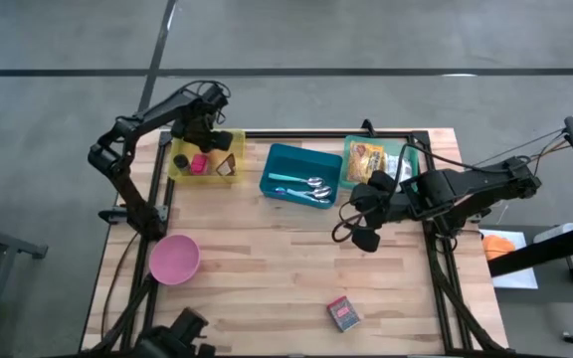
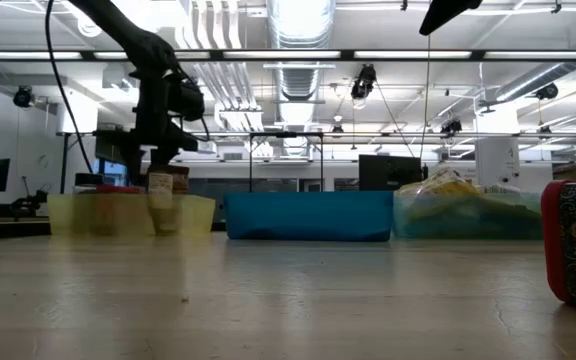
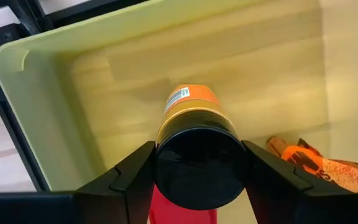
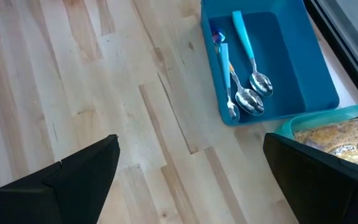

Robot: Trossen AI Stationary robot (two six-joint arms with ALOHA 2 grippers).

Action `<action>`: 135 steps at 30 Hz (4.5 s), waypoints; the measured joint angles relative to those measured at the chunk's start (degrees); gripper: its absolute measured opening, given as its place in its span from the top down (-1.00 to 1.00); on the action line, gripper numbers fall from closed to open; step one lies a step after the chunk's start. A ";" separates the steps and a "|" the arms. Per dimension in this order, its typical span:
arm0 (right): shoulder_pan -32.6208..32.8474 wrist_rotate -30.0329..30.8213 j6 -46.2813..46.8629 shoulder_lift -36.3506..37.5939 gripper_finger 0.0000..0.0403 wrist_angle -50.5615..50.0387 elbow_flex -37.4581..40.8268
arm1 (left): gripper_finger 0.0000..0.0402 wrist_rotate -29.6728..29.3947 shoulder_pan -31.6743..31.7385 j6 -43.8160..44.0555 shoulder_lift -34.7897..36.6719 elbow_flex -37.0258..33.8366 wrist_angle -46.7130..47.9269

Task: Pick & Place Food Item
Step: Put the black seasoning bottle into the yellow bin, then put the red seasoning can into the yellow bin

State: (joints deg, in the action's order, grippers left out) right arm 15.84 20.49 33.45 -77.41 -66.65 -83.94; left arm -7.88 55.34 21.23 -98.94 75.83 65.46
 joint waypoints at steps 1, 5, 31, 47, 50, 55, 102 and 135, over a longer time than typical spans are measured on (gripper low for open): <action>0.00 0.00 -0.13 0.00 -0.94 0.00 0.00 | -0.03 0.01 0.25 0.02 0.04 0.05 -0.08; 0.00 0.00 -0.30 0.00 -0.94 0.02 0.00 | -0.03 -0.12 1.68 1.16 -0.06 0.74 0.05; 0.02 -0.02 0.03 0.00 -0.94 0.04 -0.01 | -0.74 0.42 6.38 6.93 -0.32 0.50 5.14; 0.04 -0.04 -0.06 0.00 -0.94 0.00 -0.02 | -0.92 2.60 6.30 4.11 3.81 3.43 6.50; 0.04 -0.13 -0.02 0.00 -0.94 -0.06 -0.02 | -0.92 5.86 5.89 4.11 6.85 3.76 6.55; 0.13 -2.19 -0.32 0.02 -0.94 -0.44 -0.02 | -0.92 9.26 1.88 2.92 12.41 3.72 6.57; 21.40 -14.46 69.55 -29.18 -0.94 12.54 -0.19 | -0.93 19.04 -44.13 7.33 22.23 3.65 -17.78; 25.12 -16.00 72.51 -50.49 -0.94 -3.97 -20.54 | -0.93 21.51 -43.87 1.64 22.23 3.63 -14.15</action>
State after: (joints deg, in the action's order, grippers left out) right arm 40.95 4.49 105.96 -127.90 -70.63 -104.49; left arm 13.63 11.46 22.87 -76.71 79.46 51.31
